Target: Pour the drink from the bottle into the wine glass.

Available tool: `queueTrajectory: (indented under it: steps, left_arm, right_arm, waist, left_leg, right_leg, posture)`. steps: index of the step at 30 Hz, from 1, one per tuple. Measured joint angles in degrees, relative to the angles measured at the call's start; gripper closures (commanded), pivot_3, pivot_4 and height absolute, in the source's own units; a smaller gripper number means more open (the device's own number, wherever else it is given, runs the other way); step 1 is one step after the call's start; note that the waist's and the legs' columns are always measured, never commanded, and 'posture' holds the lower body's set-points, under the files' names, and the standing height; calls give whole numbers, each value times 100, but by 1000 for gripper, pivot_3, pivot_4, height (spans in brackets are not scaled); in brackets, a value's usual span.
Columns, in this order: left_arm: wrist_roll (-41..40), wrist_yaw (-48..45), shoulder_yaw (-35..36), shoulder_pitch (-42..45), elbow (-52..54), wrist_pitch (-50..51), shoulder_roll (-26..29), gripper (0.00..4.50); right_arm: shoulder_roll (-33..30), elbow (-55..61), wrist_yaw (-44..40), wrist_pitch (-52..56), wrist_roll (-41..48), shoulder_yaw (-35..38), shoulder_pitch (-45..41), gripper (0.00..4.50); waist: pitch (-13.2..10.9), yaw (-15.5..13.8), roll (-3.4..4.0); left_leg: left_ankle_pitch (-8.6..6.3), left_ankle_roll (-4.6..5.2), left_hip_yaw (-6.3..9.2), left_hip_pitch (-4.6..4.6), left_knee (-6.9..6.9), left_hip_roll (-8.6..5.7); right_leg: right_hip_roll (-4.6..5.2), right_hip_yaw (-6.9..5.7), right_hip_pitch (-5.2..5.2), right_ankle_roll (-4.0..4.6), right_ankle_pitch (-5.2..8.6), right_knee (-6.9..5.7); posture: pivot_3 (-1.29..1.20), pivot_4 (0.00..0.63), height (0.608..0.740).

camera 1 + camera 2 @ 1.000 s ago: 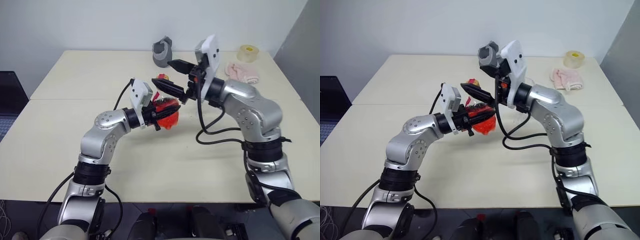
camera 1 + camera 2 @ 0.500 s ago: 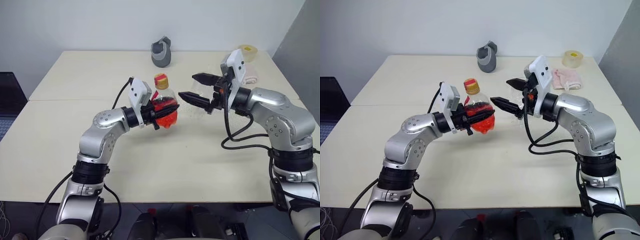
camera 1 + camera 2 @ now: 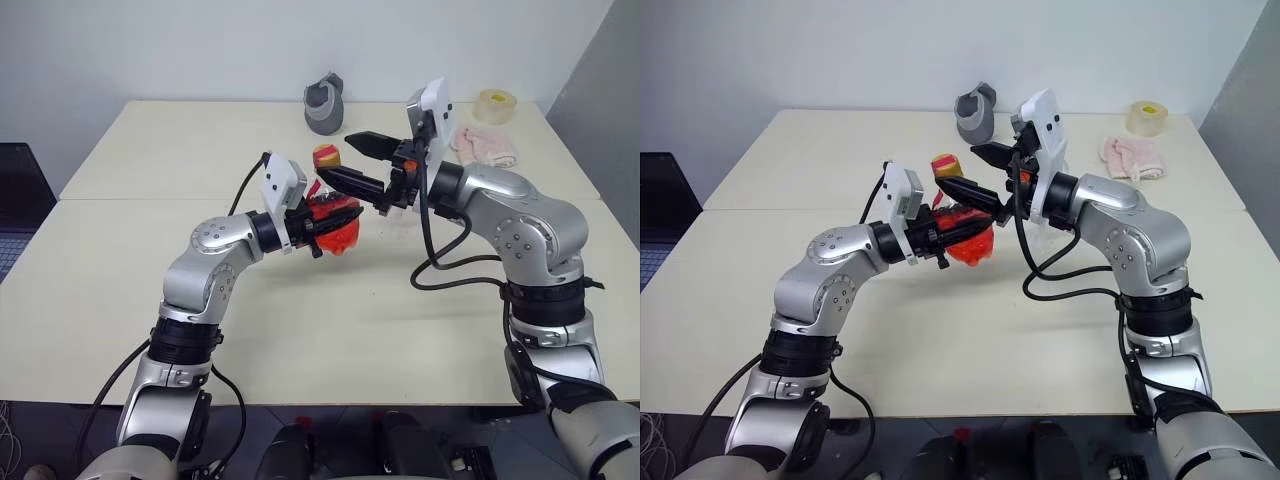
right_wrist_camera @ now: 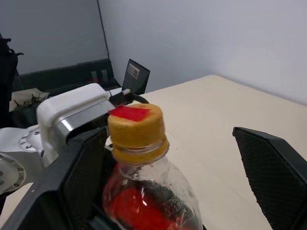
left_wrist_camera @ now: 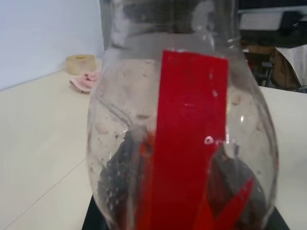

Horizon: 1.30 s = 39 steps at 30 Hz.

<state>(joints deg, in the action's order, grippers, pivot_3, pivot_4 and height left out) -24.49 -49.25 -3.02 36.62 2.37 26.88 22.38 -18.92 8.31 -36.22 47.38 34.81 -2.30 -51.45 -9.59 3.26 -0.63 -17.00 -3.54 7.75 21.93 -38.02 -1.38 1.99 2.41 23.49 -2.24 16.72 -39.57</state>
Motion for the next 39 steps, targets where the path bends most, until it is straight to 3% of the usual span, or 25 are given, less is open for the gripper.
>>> queueTrajectory:
  steps: [6,7,10,16,17,25,31,39]
  left_arm:
    - [0,10,0,-17,9,0,8,3260]
    - [0,12,0,-26,11,1,9,3260]
    - [0,17,0,-55,11,0,14,3260]
    - [-5,25,0,-105,71,0,14,3260]
    - [-9,23,0,-123,95,7,14,3260]
    - [-11,32,0,-154,150,25,17,3260]
    - [-26,37,26,-167,292,15,20,3260]
    - [-103,-18,14,-244,303,171,37,3260]
  right_arm:
    - [155,-11,-18,107,125,-4,-110,38]
    - [157,-11,-25,149,170,-4,-110,204]
    - [156,-10,-38,276,287,8,-110,920]
    - [125,37,-40,421,458,72,-110,3125]
    - [122,45,-40,430,458,71,-110,3268]
    - [121,73,-26,462,464,73,-112,3264]
    - [-252,20,-624,-200,10,-296,-277,3264]
    - [202,-411,504,2000,1386,772,-624,3264]
  waist:
    - [0,0,0]
    - [0,0,0]
    - [0,0,0]
    - [0,0,0]
    - [0,1,0]
    - [0,1,0]
    - [0,4,0]
    - [0,-3,0]
  left_leg:
    - [0,0,2,0,-1,1]
    - [0,0,2,0,-1,0]
    - [0,0,2,0,-1,-1]
    - [0,0,2,0,-1,0]
    - [0,1,2,0,0,0]
    - [-1,1,1,0,0,0]
    - [-1,1,-1,-1,0,0]
    - [0,0,5,3,0,1]
  right_leg:
    - [0,-1,0,0,0,-2]
    - [0,0,0,0,0,-2]
    - [0,1,0,0,0,-1]
    - [1,1,0,0,0,-1]
    - [1,1,0,0,0,-1]
    - [1,0,0,0,0,-2]
    - [-2,0,0,0,0,-1]
    - [4,0,1,1,0,-1]
  posture:
    - [0,150,740]
    - [0,150,740]
    - [0,150,740]
    - [0,150,740]
    - [0,150,740]
    - [0,150,740]
    - [0,150,740]
    - [0,150,740]
